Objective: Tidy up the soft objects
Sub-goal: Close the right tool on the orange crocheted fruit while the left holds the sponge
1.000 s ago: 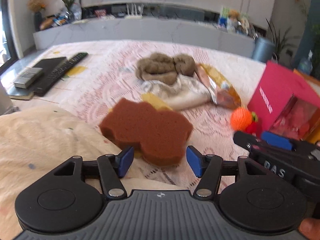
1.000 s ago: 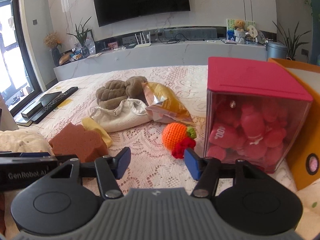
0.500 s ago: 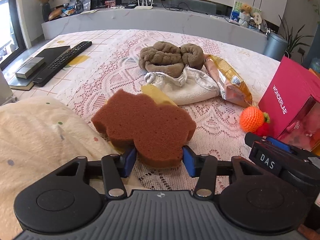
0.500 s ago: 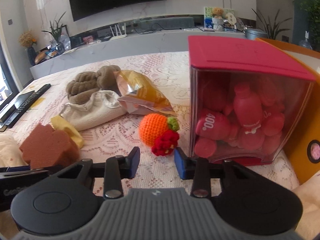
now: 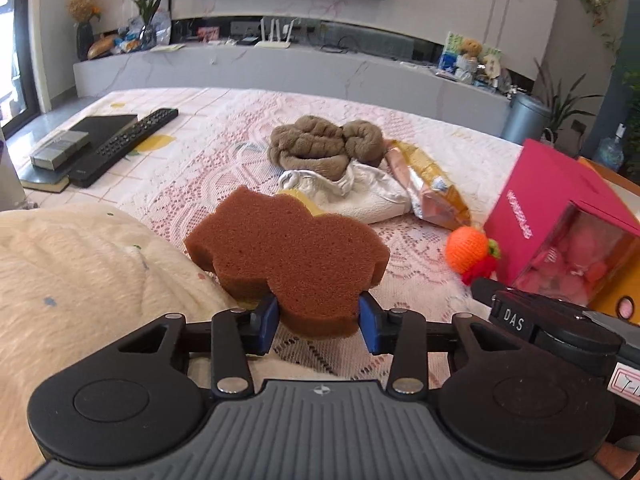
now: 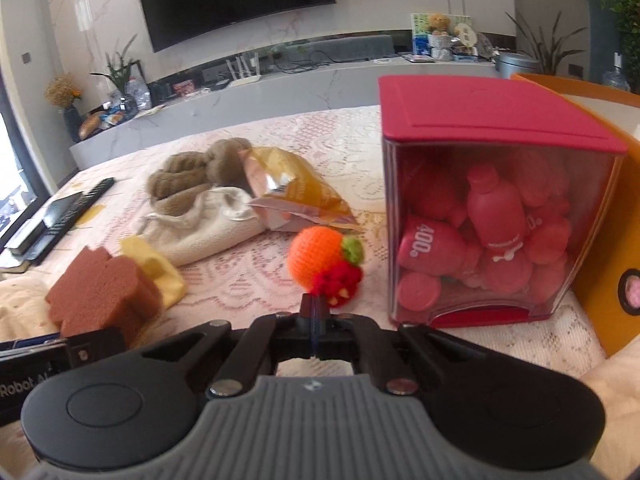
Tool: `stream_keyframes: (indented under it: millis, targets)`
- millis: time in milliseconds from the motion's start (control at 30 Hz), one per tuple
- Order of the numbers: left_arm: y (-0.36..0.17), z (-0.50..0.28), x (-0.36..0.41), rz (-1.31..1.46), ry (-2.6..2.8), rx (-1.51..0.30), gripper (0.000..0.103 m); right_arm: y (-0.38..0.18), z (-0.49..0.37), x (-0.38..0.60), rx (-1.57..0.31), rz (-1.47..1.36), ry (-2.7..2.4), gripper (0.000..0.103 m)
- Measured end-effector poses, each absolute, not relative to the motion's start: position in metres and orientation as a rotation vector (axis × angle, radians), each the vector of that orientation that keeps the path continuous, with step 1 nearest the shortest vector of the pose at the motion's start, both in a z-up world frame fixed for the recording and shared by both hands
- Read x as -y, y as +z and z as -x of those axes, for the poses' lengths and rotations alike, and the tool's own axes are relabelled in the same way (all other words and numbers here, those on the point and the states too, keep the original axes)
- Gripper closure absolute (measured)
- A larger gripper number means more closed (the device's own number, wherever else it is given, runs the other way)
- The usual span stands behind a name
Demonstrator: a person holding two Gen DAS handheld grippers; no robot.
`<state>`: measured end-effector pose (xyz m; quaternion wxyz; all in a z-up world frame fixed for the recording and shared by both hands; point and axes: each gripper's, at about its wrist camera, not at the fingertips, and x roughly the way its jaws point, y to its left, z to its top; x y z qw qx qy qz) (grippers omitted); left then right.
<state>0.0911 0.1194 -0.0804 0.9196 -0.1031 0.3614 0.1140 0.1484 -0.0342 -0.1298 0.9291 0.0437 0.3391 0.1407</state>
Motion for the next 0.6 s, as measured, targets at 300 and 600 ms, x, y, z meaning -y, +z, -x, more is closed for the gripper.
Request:
stream_keyframes:
  millis: [300, 600]
  targets:
    - [-0.074, -0.079, -0.116, 0.191, 0.149, -0.707, 0.056, -0.121, -0.117, 0.051, -0.711, -0.112, 0.291, 0.1]
    - [-0.071, -0.098, -0.124, 0.195, 0.144, -0.689, 0.056, -0.12, -0.139, 0.035, -0.634, -0.035, 0.286, 0.062]
